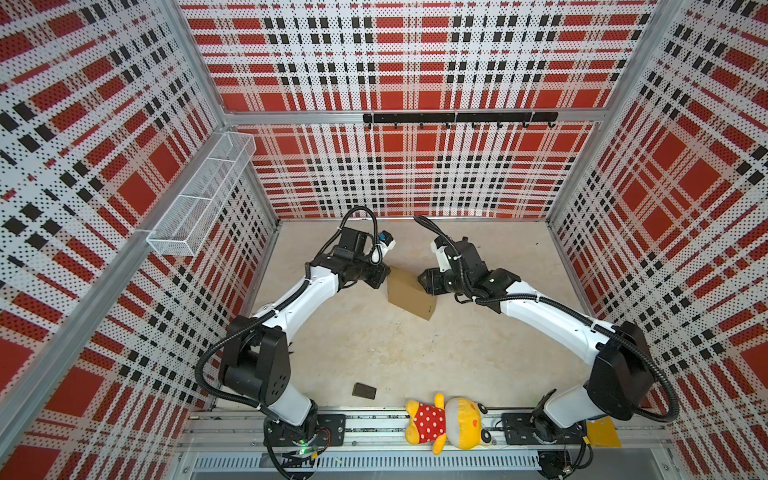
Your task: Fold the paper box
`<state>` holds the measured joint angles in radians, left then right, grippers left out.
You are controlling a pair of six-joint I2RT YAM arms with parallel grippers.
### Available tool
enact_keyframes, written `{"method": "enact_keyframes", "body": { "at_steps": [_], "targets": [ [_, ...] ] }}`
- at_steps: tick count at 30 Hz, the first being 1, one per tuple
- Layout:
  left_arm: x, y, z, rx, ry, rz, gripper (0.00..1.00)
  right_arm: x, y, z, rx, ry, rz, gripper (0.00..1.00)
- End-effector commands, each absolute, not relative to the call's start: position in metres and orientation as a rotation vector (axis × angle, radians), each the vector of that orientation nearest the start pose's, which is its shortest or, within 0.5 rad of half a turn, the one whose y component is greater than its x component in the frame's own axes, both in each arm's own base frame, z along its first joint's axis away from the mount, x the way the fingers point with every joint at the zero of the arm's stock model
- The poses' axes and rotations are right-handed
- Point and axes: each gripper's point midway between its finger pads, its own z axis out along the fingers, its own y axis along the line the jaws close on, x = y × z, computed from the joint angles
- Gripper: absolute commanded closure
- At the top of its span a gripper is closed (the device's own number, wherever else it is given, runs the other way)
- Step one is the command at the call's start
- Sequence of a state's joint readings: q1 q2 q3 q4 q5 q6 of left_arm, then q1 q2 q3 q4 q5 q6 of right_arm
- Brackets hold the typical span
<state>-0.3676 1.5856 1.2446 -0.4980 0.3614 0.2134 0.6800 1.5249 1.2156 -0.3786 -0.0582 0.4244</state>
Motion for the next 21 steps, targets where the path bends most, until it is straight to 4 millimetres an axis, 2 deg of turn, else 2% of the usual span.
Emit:
{"method": "enact_keyframes", "body": {
  "at_steps": [1, 11, 21],
  "targets": [
    [0.367, -0.212, 0.159, 0.876, 2.314, -0.515, 1.0, 0.351, 0.298, 0.215, -0.348, 2.25, 0.67, 0.53],
    [0.368, -0.212, 0.157, 0.878, 2.319, -0.51, 1.0, 0.344, 0.299, 0.191, -0.374, 2.266, 0.685, 0.71],
    [0.368, -0.211, 0.154, 0.876, 2.332, -0.51, 1.0, 0.336, 0.295, 0.165, -0.406, 2.285, 0.635, 0.75]
  ]
}}
